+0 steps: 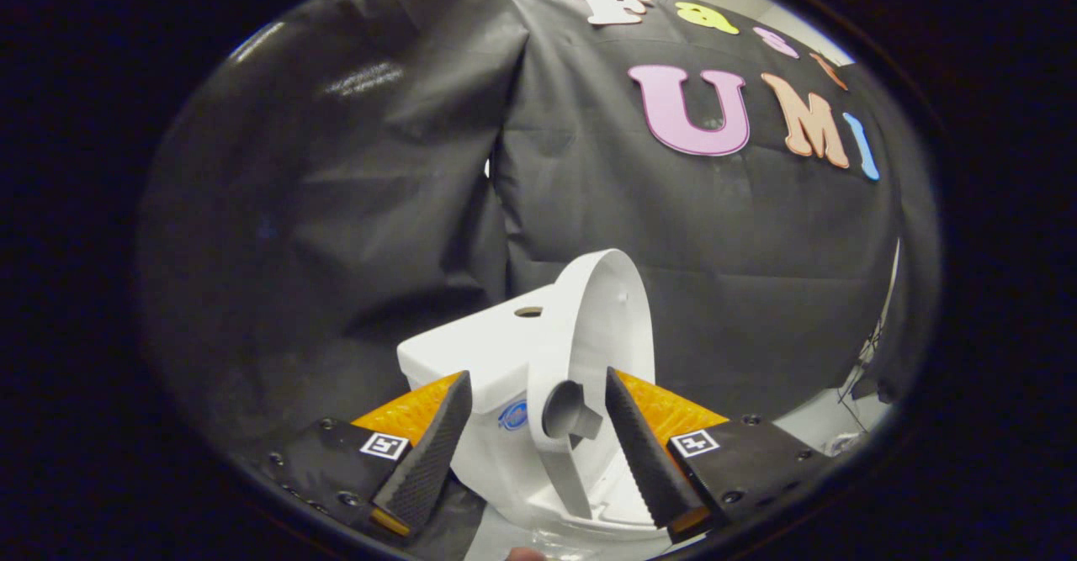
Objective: Open the toilet lid.
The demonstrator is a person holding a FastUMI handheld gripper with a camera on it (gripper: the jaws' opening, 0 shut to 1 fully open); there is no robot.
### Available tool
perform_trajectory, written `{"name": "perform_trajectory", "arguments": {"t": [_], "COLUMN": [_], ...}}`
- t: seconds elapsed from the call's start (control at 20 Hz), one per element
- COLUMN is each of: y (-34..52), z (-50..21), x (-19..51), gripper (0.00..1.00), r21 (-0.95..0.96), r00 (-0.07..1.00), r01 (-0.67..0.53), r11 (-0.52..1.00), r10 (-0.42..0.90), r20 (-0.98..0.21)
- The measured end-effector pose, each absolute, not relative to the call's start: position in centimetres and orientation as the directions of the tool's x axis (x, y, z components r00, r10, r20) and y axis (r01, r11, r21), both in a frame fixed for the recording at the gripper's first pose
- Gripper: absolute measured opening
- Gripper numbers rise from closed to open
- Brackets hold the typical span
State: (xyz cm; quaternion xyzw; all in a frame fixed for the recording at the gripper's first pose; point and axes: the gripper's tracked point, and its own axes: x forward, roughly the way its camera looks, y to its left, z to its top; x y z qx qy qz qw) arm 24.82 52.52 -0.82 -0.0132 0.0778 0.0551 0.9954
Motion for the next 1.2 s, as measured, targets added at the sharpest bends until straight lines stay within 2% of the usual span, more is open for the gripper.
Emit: {"name": "perform_trajectory", "arguments": {"t": [0.35, 0.7, 1.05, 1.2], "y": [50.0, 44.9, 36.6, 32.3], "z": [-0.6, 1.6, 1.3, 0.6], "x": [21.9, 18.8, 15.8, 14.4], "gripper": [0.97, 0.97, 0.97, 0.97], "r21": [0.027, 0.045, 0.003, 0.031], "r00": [0.977, 0.989, 0.991, 0.991], "r01": [-0.131, -0.088, -0.037, 0.035], "r11": [0.991, 0.995, 0.999, 0.999], "r10": [0.134, 0.093, 0.037, -0.03], "r20": [-0.167, -0.117, -0.127, -0.13]}}
